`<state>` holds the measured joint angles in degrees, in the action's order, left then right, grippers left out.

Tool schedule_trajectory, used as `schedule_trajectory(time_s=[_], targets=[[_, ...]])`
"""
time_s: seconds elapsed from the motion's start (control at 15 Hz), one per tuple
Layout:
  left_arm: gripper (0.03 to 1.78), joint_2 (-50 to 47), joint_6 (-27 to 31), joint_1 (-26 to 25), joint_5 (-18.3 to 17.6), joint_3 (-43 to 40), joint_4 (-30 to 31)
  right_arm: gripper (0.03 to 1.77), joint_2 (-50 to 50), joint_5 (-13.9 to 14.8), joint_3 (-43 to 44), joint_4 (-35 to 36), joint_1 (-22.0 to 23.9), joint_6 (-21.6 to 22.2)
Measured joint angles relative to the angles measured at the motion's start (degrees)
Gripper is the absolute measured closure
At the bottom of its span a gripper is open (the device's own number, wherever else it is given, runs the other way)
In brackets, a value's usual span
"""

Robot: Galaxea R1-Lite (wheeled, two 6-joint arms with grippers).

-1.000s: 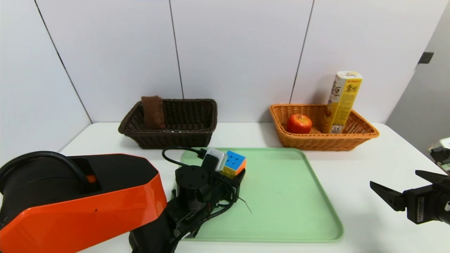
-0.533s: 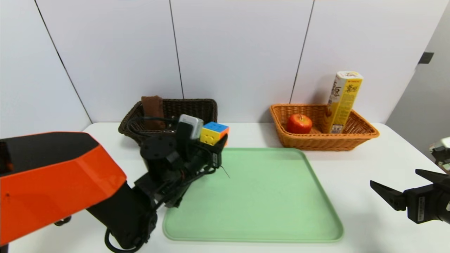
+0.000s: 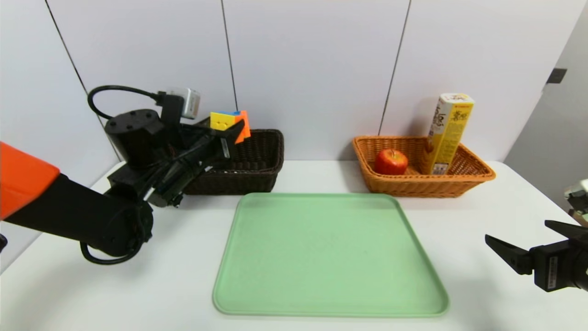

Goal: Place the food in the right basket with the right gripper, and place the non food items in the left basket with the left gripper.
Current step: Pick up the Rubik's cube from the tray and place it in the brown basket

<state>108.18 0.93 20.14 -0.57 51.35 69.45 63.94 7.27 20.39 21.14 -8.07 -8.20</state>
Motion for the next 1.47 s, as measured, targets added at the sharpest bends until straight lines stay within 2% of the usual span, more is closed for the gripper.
schedule_trajectory(time_s=[0.27,0.4,0.73,0.93,1.27,1.47], targets=[[0.88,-0.1,-0.4,-3.0,-1.3,12.2,-20.2,0.09,-1.2,0.0,-0.1,-0.6,0.0,0.2],[0.88,1.3,-0.3,-3.4,-1.3,15.6,-26.7,0.09,-1.8,0.1,-0.3,-0.4,0.0,0.2],[0.88,6.3,0.6,-3.5,-1.1,17.3,-29.1,0.09,-3.2,0.0,-0.7,-0.5,0.0,0.3],[0.88,9.2,3.3,-3.5,-1.0,18.6,-29.8,0.09,-3.4,0.0,-0.7,-0.3,0.1,0.3],[0.88,11.0,3.5,-3.8,-0.9,25.3,-39.3,0.09,-3.4,0.0,-0.9,-0.3,0.0,0.3],[0.88,11.8,3.5,-3.9,-0.8,27.1,-40.8,0.09,-3.5,0.0,-1.0,-0.4,0.0,1.2]])
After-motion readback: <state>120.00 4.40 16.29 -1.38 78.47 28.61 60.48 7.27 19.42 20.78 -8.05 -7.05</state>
